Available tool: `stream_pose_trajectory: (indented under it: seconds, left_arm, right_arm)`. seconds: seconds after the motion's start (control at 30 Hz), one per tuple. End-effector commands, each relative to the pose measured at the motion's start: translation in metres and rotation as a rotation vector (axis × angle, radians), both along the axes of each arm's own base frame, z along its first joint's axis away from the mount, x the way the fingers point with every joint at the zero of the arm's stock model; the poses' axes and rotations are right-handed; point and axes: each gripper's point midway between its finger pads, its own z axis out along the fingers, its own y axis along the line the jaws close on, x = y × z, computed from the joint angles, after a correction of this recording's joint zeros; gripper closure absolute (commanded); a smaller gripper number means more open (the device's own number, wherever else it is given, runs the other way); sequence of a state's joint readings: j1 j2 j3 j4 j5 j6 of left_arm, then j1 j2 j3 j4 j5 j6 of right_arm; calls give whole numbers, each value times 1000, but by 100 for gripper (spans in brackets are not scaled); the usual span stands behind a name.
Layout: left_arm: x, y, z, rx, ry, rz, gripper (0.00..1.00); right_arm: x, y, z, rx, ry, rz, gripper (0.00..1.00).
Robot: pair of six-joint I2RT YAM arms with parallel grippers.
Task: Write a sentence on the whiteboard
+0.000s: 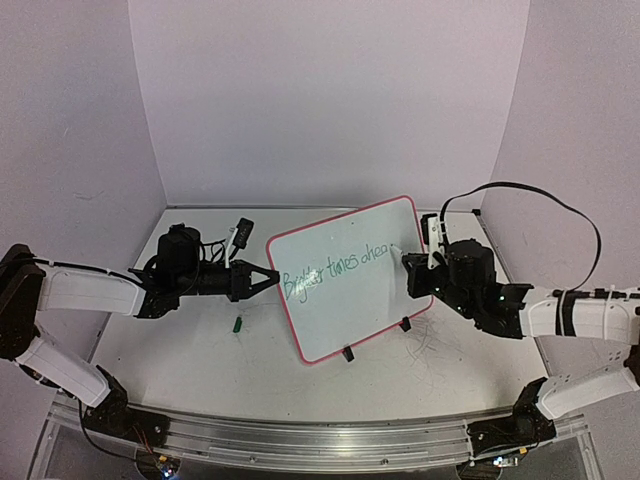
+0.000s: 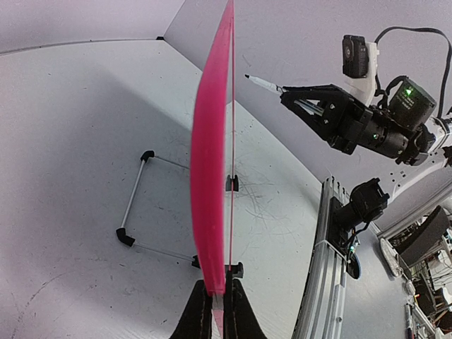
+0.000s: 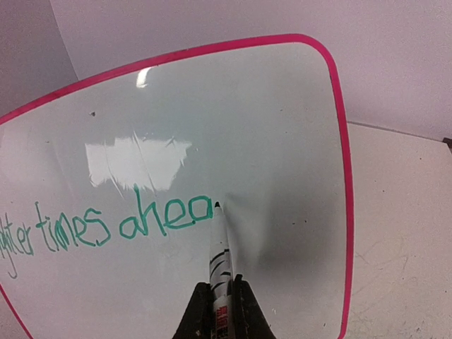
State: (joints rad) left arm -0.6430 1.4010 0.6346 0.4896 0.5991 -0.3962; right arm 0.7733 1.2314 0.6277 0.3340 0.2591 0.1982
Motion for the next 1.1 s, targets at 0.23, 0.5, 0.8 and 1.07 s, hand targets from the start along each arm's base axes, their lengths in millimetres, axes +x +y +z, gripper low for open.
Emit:
stream_pose_trajectory:
  seconds: [0.23,0.5,0.8,1.07]
  left_arm:
    - [7,3,9,12,-38,26,100]
    - [7,2,9,12,-38,23,100]
    - [6,3,9,13,-41,24,100]
    - [6,4,9,14,-42,26,100]
  right_arm:
    - [15,-1,15,32,-46,-40,100]
    - [21,-3,10,24,-36,-60,100]
    - [25,0,15,30,-55,-56,100]
    - [24,9,15,35,-49,-14,100]
